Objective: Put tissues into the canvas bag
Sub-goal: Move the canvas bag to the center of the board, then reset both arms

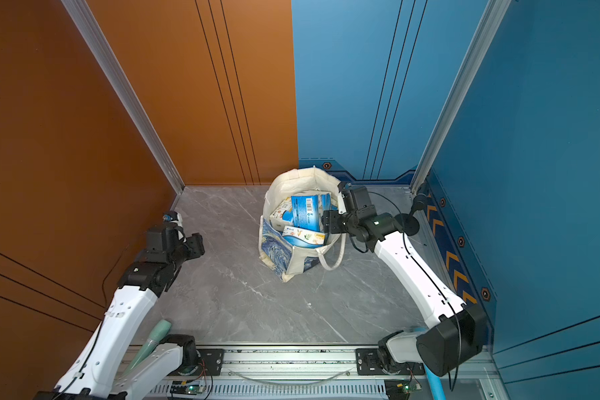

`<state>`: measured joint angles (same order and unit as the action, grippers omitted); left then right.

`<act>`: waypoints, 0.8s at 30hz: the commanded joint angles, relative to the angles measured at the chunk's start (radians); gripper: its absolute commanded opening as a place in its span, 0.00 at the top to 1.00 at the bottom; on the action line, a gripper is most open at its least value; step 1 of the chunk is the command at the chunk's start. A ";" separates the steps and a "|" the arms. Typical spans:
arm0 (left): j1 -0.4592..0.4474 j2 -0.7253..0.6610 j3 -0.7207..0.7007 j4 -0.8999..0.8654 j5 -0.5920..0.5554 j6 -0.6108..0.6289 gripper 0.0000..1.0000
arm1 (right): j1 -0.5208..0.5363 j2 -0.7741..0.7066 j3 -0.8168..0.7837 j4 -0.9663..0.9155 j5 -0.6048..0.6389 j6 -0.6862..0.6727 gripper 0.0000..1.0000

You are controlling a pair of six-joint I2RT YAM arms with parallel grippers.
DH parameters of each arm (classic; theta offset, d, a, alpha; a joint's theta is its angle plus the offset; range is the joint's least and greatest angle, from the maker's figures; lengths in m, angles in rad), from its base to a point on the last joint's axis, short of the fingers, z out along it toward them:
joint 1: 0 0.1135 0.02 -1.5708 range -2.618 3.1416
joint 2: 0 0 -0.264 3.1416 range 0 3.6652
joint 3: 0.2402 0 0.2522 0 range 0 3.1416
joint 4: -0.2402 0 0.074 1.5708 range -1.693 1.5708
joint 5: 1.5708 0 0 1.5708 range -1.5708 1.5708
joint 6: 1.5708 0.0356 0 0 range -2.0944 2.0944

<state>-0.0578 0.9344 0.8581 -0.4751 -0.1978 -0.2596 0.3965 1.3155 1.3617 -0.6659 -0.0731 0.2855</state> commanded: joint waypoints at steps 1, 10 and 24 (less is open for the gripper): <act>0.010 0.019 -0.029 0.101 -0.015 -0.002 0.31 | -0.033 -0.100 0.014 -0.054 0.068 -0.017 0.17; 0.007 0.091 -0.241 0.611 0.030 0.132 0.10 | -0.233 -0.258 -0.112 0.015 0.130 0.006 0.13; -0.025 0.431 -0.447 1.179 -0.136 0.258 0.02 | -0.370 -0.198 -0.572 0.664 0.256 0.050 0.04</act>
<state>-0.0700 1.3338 0.4278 0.5289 -0.2737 -0.0376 0.0303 1.0916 0.8375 -0.2268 0.1055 0.3378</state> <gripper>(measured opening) 0.976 0.945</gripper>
